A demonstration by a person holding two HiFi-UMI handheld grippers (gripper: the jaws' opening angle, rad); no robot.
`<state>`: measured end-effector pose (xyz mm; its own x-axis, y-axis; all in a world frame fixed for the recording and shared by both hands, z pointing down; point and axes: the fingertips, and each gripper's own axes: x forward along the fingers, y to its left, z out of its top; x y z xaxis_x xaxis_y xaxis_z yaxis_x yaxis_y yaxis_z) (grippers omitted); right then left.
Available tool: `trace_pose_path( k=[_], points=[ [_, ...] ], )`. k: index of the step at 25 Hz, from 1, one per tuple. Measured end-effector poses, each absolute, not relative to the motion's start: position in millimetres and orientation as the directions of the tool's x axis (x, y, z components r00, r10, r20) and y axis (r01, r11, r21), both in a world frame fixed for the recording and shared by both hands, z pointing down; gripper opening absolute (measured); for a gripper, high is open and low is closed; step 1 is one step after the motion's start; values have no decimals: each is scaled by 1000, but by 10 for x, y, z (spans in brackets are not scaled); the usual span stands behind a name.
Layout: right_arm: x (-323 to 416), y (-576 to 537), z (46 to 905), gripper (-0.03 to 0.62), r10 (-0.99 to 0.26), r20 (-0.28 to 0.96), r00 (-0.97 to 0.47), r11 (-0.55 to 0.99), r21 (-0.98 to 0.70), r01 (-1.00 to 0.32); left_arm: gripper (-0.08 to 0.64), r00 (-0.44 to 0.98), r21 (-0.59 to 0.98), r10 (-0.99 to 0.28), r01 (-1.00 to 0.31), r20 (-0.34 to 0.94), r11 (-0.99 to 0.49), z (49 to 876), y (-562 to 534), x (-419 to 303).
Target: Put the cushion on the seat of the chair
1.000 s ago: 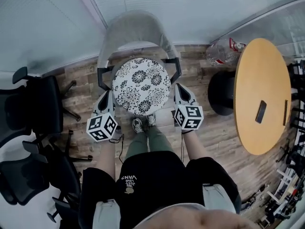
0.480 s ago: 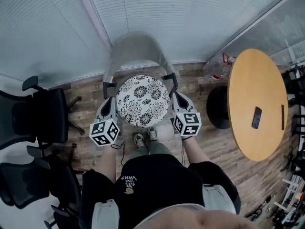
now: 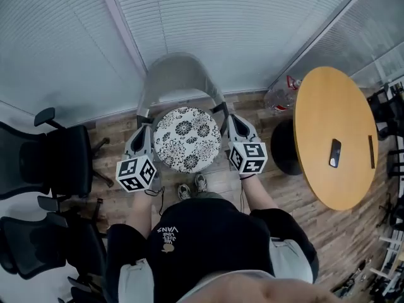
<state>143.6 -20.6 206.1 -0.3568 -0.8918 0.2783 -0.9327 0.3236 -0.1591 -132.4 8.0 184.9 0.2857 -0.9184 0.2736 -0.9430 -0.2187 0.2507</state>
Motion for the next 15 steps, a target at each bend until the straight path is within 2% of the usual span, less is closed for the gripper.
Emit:
trace_pose_path(
  k=[15],
  points=[
    [1364, -239, 1591, 17, -902, 176, -394, 375, -134, -917, 11, 306, 210, -931, -941, 200, -264, 1447, 149, -1235]
  ],
)
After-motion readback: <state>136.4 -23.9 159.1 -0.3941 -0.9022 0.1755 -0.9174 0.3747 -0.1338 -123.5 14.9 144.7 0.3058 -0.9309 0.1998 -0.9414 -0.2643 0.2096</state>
